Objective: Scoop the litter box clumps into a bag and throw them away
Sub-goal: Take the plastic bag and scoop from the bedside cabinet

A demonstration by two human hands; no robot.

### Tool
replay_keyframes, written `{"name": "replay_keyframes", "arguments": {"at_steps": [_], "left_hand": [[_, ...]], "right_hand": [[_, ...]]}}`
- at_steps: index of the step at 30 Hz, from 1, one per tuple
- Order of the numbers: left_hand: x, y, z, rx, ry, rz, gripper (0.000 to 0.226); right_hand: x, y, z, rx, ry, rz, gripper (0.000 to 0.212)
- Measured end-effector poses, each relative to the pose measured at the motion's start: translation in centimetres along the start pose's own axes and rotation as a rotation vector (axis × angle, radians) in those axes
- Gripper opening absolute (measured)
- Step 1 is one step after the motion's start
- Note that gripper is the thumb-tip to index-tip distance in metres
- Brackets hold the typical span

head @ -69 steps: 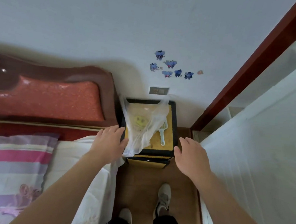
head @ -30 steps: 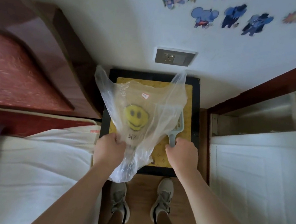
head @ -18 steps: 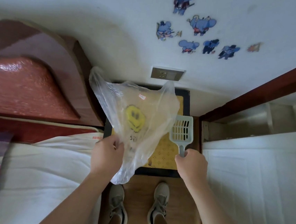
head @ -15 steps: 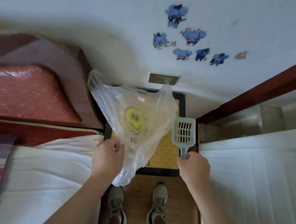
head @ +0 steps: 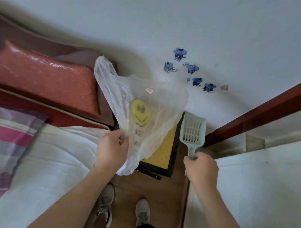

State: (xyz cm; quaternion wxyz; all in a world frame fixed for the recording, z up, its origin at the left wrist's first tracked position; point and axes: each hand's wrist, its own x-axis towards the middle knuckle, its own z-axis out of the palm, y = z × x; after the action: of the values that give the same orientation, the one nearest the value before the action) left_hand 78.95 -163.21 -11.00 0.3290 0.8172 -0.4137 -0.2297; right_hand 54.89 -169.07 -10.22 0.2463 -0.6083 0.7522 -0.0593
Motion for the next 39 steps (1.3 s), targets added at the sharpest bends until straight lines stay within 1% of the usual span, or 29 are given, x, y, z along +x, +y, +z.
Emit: {"name": "replay_keyframes", "arguments": {"at_steps": [5,12,17,21,25,28,34,37,39], "left_hand": [[-4.2,0.5,-3.8,-0.035,0.164,-0.096,0.031],[-10.9,-2.5,-11.0,-0.078,0.343,-0.239,0.036],[-16.5,-7.1,-16.6,-0.124,0.472,-0.309,0.029],[-21.2,-10.5,-20.7,-0.084,0.586,-0.359,0.035],[-27.2,-14.8,-25.1,-0.064,0.696,-0.441,0.037],[-31.0,-17.3,-27.6,-0.042,0.783,-0.499,0.033],[-37.0,-21.3,-31.1,-0.056,0.975,-0.648,0.025],[-39.4,-22.9,-32.7,-0.038,1.076,-0.769,0.031],[-41.2,-24.0,-33.7,-0.017,1.143,-0.842,0.031]], "right_hand": [[-2.3,-2.2,-2.4,-0.047,-0.041,-0.15,0.028],[-8.8,-7.2,-2.0,-0.136,-0.135,-0.406,0.026],[-15.9,-10.8,0.8,-0.147,-0.182,-0.552,0.033],[-21.9,-13.0,3.4,-0.133,-0.235,-0.635,0.029],[-28.5,-15.3,6.3,-0.079,-0.269,-0.769,0.029],[-32.8,-17.1,7.7,-0.117,-0.294,-0.907,0.023],[-39.3,-21.5,11.1,-0.177,-0.421,-1.139,0.021],[-42.4,-23.9,13.2,-0.188,-0.54,-1.215,0.02],[-44.5,-25.6,14.6,-0.208,-0.596,-1.293,0.021]]}}
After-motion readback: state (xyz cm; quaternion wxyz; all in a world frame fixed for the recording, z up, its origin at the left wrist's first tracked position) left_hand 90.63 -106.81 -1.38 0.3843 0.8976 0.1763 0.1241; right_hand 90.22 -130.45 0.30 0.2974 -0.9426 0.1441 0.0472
